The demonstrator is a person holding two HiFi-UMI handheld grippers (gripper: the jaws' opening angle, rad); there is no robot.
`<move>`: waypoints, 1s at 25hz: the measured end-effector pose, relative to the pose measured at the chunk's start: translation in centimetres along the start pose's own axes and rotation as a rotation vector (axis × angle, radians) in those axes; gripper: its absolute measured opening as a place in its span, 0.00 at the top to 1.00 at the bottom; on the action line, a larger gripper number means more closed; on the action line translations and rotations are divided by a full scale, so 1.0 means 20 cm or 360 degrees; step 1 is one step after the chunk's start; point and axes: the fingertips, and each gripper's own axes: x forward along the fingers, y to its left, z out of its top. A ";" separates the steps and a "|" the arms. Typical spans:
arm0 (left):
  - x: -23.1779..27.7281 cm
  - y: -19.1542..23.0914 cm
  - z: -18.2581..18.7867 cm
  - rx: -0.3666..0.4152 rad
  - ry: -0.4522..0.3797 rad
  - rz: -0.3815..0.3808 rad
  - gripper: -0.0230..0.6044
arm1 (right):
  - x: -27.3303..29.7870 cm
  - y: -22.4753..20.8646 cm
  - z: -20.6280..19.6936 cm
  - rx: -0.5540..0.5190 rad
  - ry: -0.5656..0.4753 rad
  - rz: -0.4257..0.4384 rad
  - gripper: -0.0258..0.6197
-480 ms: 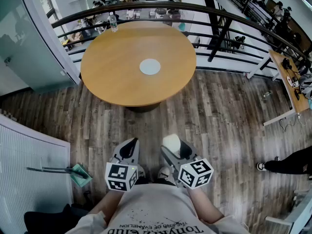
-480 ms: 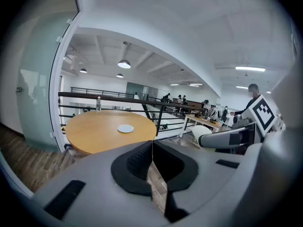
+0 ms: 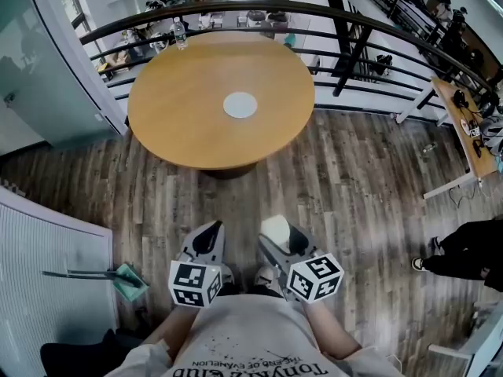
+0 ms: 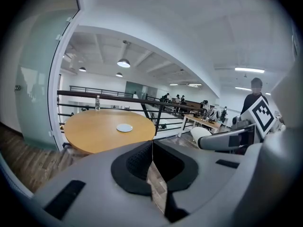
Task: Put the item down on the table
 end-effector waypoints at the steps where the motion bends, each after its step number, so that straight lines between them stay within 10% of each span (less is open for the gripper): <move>1: 0.00 0.00 0.00 0.0000 0.0000 -0.0004 0.93 | 0.00 0.01 0.00 0.0014 0.0001 0.0013 0.47; 25: -0.14 0.37 0.02 0.0030 -0.0023 -0.0106 0.93 | 0.21 0.22 -0.02 0.0001 -0.0027 -0.0127 0.47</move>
